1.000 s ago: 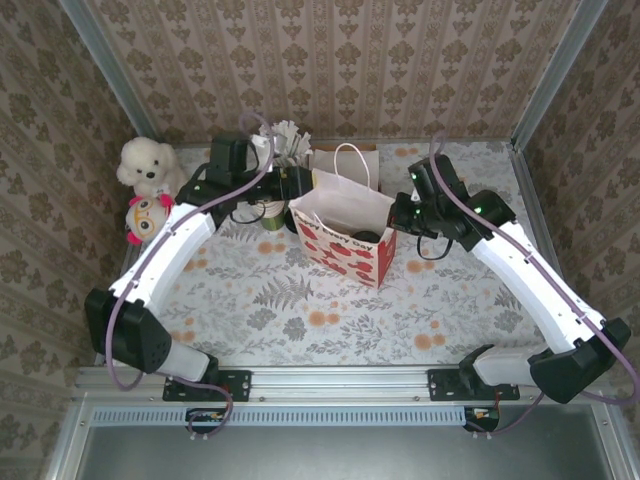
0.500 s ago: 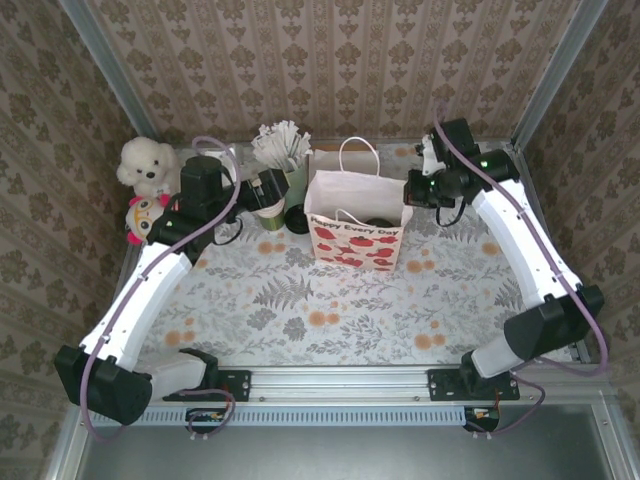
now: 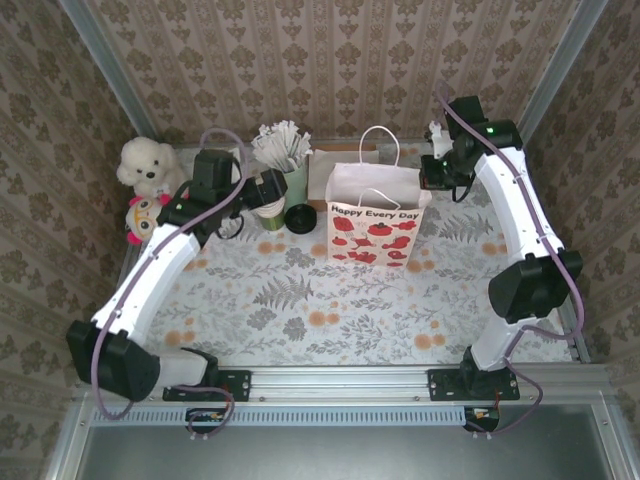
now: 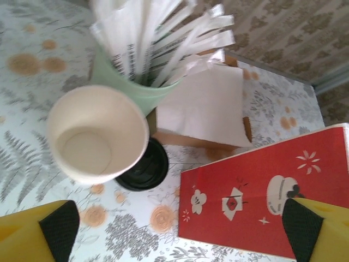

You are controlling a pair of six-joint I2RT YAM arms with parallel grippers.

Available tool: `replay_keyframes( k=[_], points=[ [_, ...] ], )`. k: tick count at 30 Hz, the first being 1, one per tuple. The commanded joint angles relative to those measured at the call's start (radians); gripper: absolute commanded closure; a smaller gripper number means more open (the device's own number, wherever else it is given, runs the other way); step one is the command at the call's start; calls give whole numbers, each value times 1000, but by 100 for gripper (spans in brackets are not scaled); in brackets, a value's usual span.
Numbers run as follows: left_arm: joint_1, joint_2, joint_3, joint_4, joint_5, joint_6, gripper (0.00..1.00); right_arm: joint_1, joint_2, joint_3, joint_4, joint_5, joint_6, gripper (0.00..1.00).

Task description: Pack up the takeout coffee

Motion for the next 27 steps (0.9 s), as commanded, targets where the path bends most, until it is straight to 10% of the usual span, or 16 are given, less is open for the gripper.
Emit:
replay_keyframes(
  k=[1,3,14,21,27],
  points=[
    [-8,66,95,-35,73,99,6,-16,30,55,-24,-5,-53,100],
    [-9,105,132,-36,66,119,12,-18,34,64,-13,-31,-57,98],
    [111,243,161,121,264,446,51,-17,-300,-174,297,66,50,1],
    [134,328,174,232,430,623,56,-17,-672,-541,677,169,130,0],
    [134,397,170,291,447,727,60,-17,-740,-592,666,191,129,0]
  ],
)
